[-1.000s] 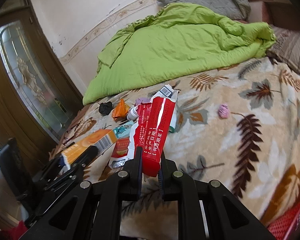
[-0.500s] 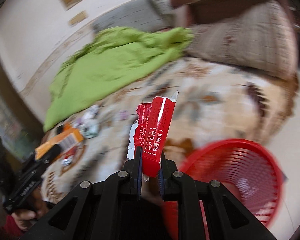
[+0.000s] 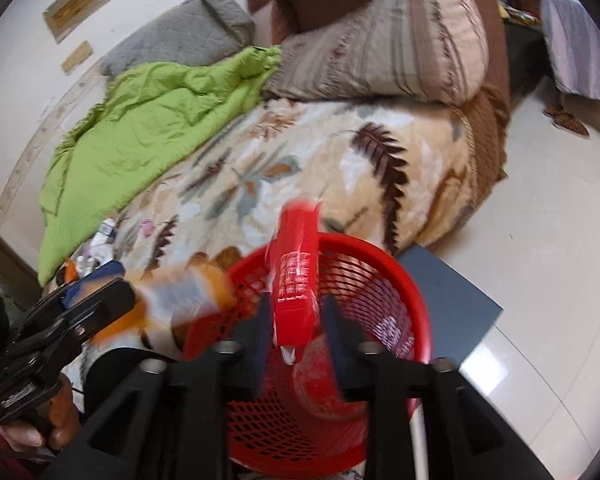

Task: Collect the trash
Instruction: 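Carry the red wrapper to the red wastebasket and open the right gripper, then grasp the pink crumpled paper with the right gripper while the left grasps the red cigarette box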

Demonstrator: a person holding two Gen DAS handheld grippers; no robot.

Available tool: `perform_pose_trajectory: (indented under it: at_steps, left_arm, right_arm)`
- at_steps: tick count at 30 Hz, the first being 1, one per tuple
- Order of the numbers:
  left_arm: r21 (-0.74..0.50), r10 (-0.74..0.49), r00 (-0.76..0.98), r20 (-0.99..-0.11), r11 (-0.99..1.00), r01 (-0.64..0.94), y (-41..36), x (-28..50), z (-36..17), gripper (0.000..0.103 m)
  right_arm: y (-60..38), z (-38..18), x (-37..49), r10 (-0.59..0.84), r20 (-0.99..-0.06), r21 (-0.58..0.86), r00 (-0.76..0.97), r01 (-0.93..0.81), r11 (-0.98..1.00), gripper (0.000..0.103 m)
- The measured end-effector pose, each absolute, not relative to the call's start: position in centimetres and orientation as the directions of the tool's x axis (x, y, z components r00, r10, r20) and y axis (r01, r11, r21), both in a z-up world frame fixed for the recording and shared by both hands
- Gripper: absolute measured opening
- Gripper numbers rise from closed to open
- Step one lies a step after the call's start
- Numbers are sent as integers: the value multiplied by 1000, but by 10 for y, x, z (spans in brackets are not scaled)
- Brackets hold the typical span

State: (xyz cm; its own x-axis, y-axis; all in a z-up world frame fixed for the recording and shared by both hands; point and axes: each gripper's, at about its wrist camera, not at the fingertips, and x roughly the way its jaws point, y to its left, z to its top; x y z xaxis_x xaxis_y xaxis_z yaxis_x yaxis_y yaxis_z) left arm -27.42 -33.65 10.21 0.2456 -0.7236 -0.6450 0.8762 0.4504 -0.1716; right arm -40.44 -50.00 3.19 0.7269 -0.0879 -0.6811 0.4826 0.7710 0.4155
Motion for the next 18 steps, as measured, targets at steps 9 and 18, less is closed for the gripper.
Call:
perform_pose_trajectory:
  at_steps: [9,18]
  left_arm:
    - [-123,-699,369,-612,546,829,-278,-257,120,76]
    - [-117,-598,513,-616,713,691,-190,-215,120,77]
  right_arm:
    - [-489,48,-391,-111,-646,394,756,454,799,51]
    - [-423,60,-332,42,-623,395,781,268,879,53]
